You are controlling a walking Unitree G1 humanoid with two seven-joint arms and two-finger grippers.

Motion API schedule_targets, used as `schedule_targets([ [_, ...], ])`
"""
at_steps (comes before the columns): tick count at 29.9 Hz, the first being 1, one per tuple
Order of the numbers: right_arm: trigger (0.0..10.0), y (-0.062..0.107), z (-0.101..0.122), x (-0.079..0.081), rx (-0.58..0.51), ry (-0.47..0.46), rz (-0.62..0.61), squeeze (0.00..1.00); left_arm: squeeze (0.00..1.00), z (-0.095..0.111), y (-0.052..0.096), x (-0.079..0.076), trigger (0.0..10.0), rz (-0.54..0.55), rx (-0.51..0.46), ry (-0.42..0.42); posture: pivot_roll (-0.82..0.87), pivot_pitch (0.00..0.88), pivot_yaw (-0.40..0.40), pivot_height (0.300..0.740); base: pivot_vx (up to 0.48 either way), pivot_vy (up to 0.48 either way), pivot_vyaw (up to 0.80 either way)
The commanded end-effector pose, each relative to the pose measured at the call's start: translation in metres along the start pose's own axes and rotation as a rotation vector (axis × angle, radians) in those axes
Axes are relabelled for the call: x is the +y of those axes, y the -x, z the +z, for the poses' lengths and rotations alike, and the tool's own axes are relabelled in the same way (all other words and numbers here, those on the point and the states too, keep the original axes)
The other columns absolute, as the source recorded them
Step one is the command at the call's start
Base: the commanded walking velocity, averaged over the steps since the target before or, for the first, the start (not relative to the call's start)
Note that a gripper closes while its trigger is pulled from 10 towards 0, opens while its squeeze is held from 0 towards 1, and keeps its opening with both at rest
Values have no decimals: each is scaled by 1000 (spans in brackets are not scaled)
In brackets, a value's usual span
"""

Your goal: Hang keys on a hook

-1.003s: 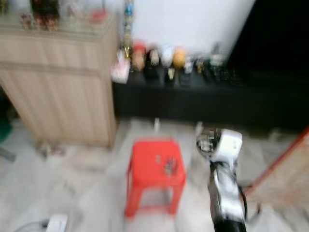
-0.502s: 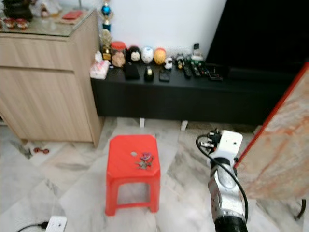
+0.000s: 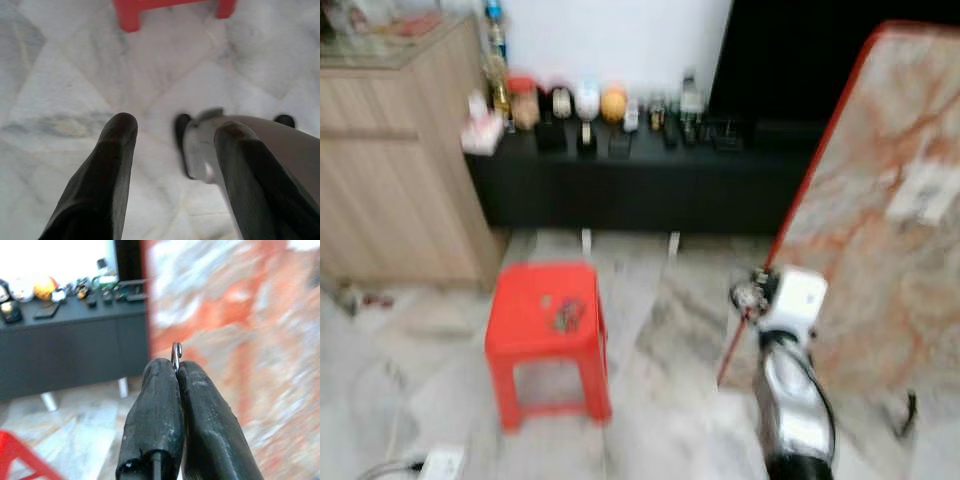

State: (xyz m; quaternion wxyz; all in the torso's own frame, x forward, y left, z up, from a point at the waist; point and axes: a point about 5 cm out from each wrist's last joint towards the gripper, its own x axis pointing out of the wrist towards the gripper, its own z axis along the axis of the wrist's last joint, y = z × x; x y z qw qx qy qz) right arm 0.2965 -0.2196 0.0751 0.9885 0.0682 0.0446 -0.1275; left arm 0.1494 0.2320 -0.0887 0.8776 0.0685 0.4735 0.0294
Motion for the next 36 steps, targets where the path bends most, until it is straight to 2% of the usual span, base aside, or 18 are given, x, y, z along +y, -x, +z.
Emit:
schedule_targets([
  [1, 10000, -3, 10, 9, -38, -13, 20, 0, 0, -2, 1, 7, 10000, 12, 7, -23, 50, 0, -95, 740, 0, -330, 0],
  [36, 10000, -9, 20, 11, -80, -13, 3, 0, 0, -3, 1, 6, 10000, 5, 14, -32, 33, 0, -86, 740, 0, -332, 0],
])
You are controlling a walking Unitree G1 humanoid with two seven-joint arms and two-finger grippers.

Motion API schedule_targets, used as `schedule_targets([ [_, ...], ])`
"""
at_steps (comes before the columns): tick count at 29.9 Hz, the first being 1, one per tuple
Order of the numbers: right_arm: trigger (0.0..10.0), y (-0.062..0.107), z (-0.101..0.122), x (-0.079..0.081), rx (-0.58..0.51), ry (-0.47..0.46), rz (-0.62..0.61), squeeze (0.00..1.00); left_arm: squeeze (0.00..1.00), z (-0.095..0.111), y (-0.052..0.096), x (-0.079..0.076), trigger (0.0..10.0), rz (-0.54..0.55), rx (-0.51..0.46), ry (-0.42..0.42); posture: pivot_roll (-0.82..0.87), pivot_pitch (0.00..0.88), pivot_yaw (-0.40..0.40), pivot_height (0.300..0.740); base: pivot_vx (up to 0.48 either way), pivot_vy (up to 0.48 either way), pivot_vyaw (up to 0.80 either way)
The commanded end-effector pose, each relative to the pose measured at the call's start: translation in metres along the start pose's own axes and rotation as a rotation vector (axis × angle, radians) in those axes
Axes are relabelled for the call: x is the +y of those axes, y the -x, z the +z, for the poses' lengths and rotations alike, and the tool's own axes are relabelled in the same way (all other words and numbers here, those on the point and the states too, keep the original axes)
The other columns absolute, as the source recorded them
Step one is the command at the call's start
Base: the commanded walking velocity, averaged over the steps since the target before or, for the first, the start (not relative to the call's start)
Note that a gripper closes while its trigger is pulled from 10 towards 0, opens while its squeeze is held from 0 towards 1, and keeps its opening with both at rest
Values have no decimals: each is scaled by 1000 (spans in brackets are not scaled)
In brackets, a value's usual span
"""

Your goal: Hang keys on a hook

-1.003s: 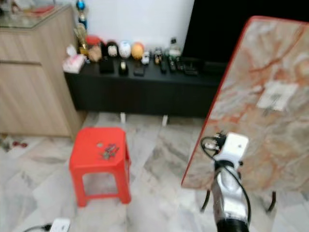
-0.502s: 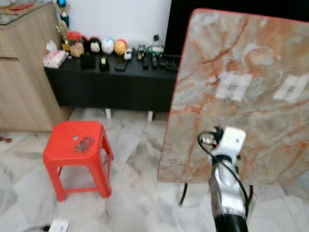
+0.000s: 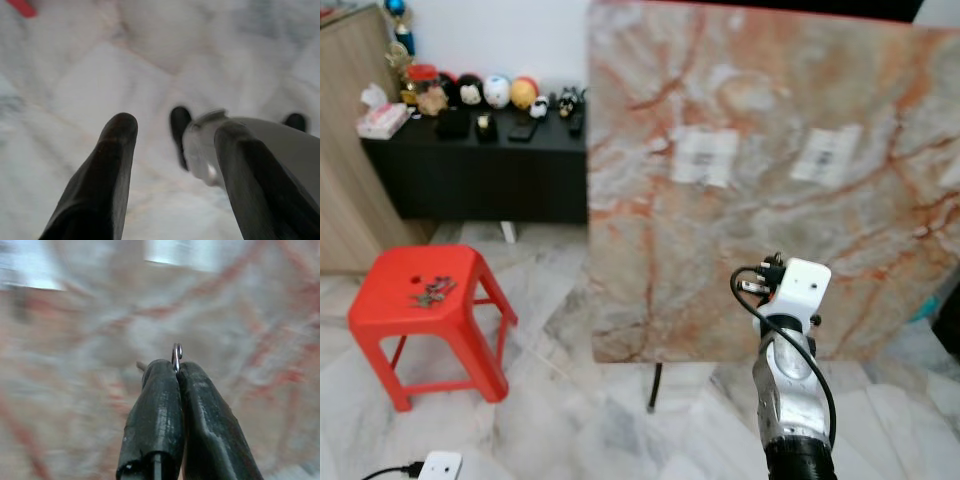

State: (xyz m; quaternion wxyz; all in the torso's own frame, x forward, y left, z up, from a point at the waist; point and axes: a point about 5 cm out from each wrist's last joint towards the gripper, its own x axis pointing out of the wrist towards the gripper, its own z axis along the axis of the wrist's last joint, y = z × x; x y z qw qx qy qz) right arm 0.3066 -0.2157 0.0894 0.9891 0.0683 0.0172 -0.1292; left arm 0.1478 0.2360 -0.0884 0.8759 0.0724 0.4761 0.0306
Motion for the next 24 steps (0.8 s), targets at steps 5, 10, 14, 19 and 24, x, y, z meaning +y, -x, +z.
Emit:
schedule_targets([
  [5, 10000, -4, 8, 3, -31, -8, -3, 0, 0, -1, 0, 2, 10000, 3, 6, -18, 34, 0, -87, 740, 0, -195, 0],
  [10, 10000, -5, 10, 1, -35, -5, -7, 0, 0, -1, 0, 2, 10000, 3, 1, 3, 29, 0, -91, 740, 0, 0, 0],
  [14, 10000, -5, 10, 1, -36, -6, -9, 0, 0, 0, 0, 1, 10000, -3, -4, 13, 29, 0, -92, 740, 0, 0, 0],
  [19, 10000, -6, 11, 3, -39, -9, -8, 0, 0, 0, 0, 1, 10000, -2, 2, 12, 26, 0, -90, 740, 0, 0, 0],
  [24, 10000, -6, 11, 5, -38, -8, -5, 0, 0, 1, 0, 1, 10000, -3, 1, 14, 27, 0, -89, 740, 0, 0, 0],
])
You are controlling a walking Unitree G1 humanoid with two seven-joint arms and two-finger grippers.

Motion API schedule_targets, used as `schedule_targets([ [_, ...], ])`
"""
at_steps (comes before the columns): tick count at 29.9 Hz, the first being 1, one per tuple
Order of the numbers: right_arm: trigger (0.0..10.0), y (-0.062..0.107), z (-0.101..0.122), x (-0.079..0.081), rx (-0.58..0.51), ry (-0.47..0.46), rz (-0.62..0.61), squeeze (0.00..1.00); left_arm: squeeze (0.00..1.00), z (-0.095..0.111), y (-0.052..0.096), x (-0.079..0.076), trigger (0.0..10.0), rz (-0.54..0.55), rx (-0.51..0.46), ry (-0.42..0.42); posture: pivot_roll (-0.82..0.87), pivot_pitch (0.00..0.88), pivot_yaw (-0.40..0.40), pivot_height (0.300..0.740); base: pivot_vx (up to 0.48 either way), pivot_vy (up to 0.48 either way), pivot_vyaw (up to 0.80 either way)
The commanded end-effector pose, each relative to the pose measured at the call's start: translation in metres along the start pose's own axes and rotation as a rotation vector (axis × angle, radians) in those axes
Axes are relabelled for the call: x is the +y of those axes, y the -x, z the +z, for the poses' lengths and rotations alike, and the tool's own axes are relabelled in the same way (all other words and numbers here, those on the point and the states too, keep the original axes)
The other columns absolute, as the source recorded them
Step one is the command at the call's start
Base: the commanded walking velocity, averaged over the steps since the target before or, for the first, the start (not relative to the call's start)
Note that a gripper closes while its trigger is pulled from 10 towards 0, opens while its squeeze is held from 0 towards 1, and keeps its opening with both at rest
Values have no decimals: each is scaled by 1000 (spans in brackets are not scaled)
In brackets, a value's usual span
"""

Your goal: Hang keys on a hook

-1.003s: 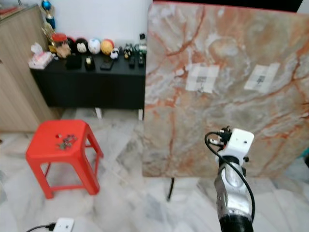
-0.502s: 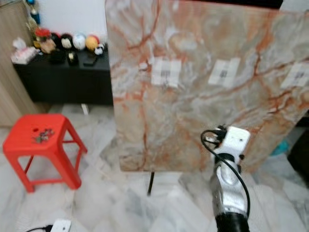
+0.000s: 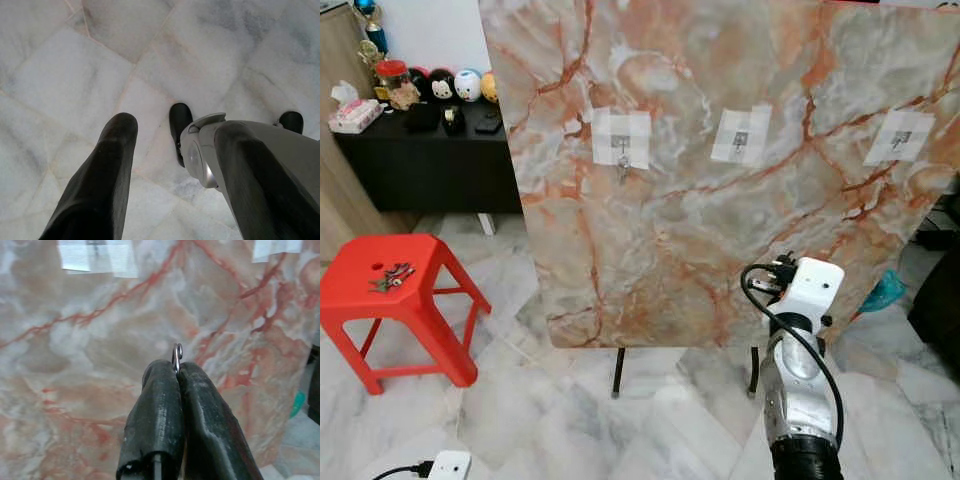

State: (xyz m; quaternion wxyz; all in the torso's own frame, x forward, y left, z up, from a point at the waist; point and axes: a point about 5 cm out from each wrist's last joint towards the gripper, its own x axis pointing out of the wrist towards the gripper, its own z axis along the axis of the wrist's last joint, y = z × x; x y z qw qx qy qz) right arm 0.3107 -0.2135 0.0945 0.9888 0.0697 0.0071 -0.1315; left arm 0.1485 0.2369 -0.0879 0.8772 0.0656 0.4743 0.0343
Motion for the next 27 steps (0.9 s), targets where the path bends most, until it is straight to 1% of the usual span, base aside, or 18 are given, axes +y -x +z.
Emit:
schedule_targets([
  [1, 10000, -3, 6, 1, -19, -1, -1, 0, 0, 0, 0, 1, 10000, -3, 4, -1, 27, 0, -89, 740, 0, 0, 0],
  [7, 10000, -2, 5, 6, -23, 19, 19, 0, 0, 1, 0, 1, 10000, -2, 4, -4, 26, 0, -84, 740, 0, 0, 0],
  [12, 10000, -1, 6, 14, -36, 73, 57, 0, 0, 1, 0, 2, 10000, -3, 3, -6, 25, 0, -83, 740, 0, 0, 0],
  [14, 10000, -1, 6, 15, -37, 73, 58, 0, 0, 1, 0, 2, 10000, -3, 3, -6, 25, 0, -83, 740, 0, 0, 0],
  [27, 10000, 0, 6, 14, -33, 71, 45, 0, 0, 1, 0, 1, 10000, -7, 3, -6, 24, 0, -87, 740, 280, 0, 0],
])
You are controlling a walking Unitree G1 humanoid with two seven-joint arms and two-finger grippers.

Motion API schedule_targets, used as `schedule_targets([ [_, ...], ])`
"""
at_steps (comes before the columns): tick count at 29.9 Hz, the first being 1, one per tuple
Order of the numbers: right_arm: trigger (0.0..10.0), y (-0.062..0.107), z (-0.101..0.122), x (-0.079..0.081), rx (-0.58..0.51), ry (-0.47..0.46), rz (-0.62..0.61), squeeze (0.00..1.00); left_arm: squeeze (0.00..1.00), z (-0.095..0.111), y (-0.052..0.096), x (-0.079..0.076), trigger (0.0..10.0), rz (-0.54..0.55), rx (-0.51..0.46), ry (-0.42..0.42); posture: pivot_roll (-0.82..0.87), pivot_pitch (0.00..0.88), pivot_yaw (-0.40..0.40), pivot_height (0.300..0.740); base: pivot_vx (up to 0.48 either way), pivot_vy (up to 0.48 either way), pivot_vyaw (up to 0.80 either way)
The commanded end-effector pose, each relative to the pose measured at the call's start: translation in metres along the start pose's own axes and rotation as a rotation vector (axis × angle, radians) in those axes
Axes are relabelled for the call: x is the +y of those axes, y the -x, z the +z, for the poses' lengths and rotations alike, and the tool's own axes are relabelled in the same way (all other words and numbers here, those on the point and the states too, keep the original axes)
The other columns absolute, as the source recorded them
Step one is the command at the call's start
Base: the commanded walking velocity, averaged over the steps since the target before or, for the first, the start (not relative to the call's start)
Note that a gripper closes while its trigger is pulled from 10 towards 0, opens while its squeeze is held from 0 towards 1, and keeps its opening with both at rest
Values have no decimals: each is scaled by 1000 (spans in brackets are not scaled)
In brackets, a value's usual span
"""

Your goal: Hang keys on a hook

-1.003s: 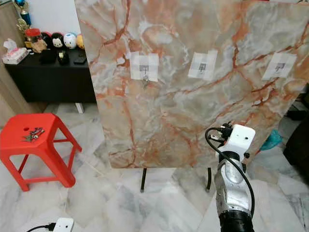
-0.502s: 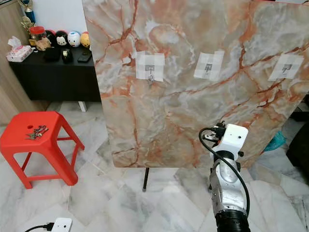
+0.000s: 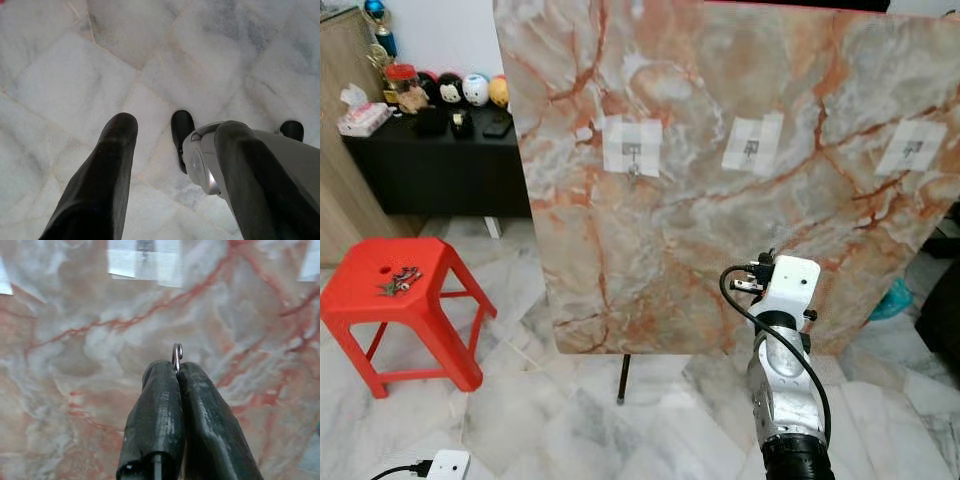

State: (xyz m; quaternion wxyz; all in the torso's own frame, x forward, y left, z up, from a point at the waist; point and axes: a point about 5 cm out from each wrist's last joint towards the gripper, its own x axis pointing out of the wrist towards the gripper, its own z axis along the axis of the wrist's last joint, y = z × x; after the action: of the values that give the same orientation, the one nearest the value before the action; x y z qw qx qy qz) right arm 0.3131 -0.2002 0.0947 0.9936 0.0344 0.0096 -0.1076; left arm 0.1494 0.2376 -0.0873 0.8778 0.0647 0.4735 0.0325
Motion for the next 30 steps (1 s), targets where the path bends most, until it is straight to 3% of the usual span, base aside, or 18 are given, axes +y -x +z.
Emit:
schedule_targets([
  [1, 10000, -1, 7, 0, -30, 1, -4, 0, 0, 0, 0, 0, 10000, -4, 4, -5, 24, 0, -87, 740, 337, 0, 0],
  [16, 10000, -1, 5, -5, -25, -9, -34, 0, 0, 0, 0, 1, 10000, 2, 2, 0, 27, 0, -86, 740, 338, 0, 0],
  [30, 10000, 0, 10, -17, -69, -22, -141, 0, 0, 0, 0, 1, 10000, 9, 4, 0, 29, 0, -87, 740, 0, 0, 0],
])
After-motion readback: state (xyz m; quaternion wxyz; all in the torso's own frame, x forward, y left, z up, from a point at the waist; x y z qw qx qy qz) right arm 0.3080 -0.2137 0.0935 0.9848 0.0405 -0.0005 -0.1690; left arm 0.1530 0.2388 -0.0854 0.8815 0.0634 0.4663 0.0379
